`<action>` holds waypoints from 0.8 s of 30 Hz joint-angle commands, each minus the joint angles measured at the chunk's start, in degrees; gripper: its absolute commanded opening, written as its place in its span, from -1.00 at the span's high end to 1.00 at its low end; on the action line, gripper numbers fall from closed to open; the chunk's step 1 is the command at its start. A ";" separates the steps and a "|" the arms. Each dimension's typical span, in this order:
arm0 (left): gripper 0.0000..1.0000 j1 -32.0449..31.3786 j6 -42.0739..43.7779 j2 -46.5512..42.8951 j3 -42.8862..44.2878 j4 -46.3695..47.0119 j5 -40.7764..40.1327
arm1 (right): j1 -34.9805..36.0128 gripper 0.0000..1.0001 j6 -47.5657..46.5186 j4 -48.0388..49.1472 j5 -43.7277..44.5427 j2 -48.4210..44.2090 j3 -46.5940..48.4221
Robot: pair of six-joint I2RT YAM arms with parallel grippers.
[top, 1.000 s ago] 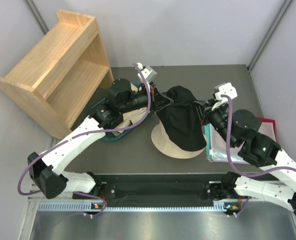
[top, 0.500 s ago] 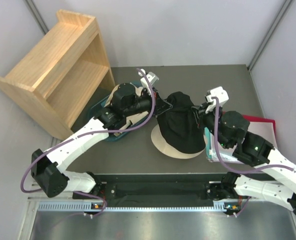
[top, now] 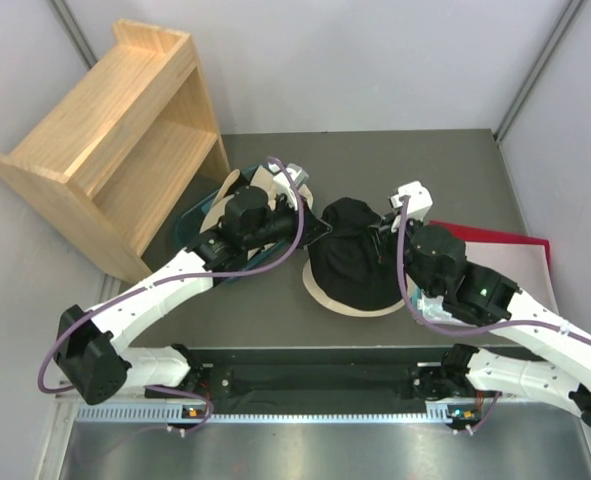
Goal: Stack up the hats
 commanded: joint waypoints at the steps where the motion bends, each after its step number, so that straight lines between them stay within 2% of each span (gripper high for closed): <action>1: 1.00 1.72 0.40 -0.84 -3.52 -3.29 -4.07 | -0.25 1.00 2.06 0.88 6.93 -0.63 -0.01; 4: 1.00 1.72 -0.04 -0.49 -4.31 -2.85 -4.16 | -0.25 1.00 5.57 -2.19 9.83 0.24 -0.01; 8: 1.00 1.81 -0.48 -0.75 -5.80 -1.27 -3.81 | -0.25 1.00 7.42 -3.87 9.22 -0.10 -0.54; 9: 1.00 1.73 -0.48 -0.75 -5.98 -1.27 -3.81 | -0.34 0.89 7.60 -3.87 8.09 -0.37 -0.45; 11: 1.00 1.72 -0.31 -0.93 -5.89 -1.36 -3.55 | -0.60 0.44 7.69 -4.13 6.51 -1.33 1.12; 12: 1.00 1.72 -0.13 -1.01 -5.89 -1.10 -3.55 | -0.77 -0.15 7.43 -4.31 4.58 -1.68 2.00; 15: 1.00 1.73 0.48 -1.37 -5.63 -1.27 -4.16 | -1.74 -0.90 6.98 -4.31 2.37 -3.00 6.04; 16: 1.00 1.81 0.57 -1.45 -5.63 -1.27 -4.25 | -2.70 -0.99 6.72 -4.14 2.02 -3.44 6.92; 20: 1.00 1.72 0.92 -1.63 -5.54 -1.09 -3.90 | -8.84 -1.00 6.89 -3.70 -3.95 -4.94 9.92; 21: 1.00 1.72 0.92 -1.72 -5.46 -0.92 -3.81 | -10.69 -1.00 7.24 -3.61 -7.79 -4.94 9.92; 23: 1.00 1.72 0.93 -2.24 -5.54 -0.57 -3.63 | -18.68 -0.99 8.47 -3.08 -13.69 -4.33 8.53; 24: 1.00 1.72 1.01 -2.51 -5.72 -0.48 -3.63 | -22.01 -0.99 8.91 -2.38 -21.20 -3.98 7.56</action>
